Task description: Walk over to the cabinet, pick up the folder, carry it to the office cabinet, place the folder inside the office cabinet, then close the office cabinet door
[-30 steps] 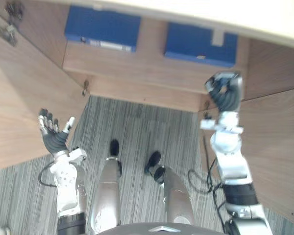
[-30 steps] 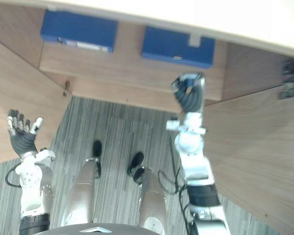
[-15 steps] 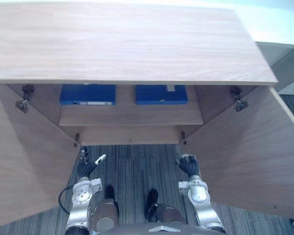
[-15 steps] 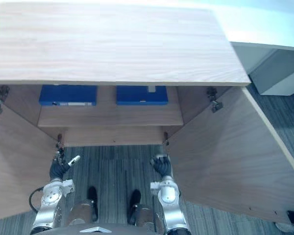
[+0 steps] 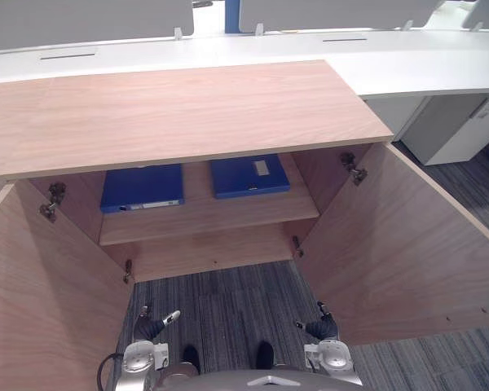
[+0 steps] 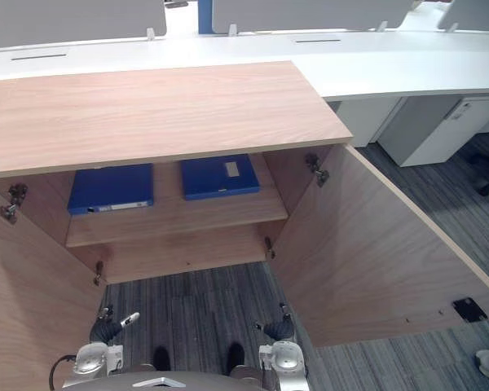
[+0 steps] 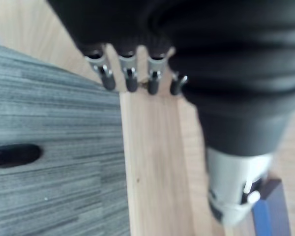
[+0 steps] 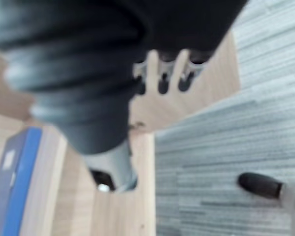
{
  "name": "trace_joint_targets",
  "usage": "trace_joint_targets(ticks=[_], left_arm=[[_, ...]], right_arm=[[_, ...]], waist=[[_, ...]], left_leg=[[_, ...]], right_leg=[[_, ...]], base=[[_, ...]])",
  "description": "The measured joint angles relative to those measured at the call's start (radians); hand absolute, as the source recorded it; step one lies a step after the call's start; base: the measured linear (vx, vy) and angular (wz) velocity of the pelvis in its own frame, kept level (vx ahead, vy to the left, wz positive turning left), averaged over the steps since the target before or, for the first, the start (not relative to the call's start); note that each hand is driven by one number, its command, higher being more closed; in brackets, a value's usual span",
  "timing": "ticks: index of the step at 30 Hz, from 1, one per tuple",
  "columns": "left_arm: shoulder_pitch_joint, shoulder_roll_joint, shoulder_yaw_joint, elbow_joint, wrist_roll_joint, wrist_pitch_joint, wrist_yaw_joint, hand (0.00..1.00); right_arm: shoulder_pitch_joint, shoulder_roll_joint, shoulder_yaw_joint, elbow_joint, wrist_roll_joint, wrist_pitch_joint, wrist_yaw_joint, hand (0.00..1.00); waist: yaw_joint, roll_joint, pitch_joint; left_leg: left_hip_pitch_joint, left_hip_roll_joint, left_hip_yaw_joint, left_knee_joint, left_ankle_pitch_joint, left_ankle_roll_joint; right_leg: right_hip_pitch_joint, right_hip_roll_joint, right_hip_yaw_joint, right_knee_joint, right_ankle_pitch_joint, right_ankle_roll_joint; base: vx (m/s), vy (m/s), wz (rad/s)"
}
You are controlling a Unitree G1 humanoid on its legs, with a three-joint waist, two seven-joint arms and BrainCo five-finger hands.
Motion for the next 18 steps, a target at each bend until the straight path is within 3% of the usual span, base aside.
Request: trace_joint_targets(ticks=[7,18], left_arm=[[0.020,-0.001,0.003,0.045,0.001,0.007,0.000,0.00],[0.053,-0.001,-0.021,0.045,0.049,0.010,0.000,0.00]], right_arm=[[0.022,0.004,-0.017,-0.033,0.008,0.012,0.000,0.00],[0.181,0.018,-0.099,-0.553,0.006,-0.011,-0.019,0.00]], waist=[[-0.011,-0.004,-0.005],[-0.055,0.004,-0.004]], left_leg=[[0.082,-0.005,0.036,-0.017,-0.002,0.000],[0.162,-0.004,0.160,-0.005,-0.060,-0.002]], right_leg=[[0.039,0.006,0.071,-0.001,0.004,0.006],[0.048,0.025,0.208,0.010,0.005,0.010]], base=[[-0.01,0.020,-0.26],[0.01,0.029,-0.37]])
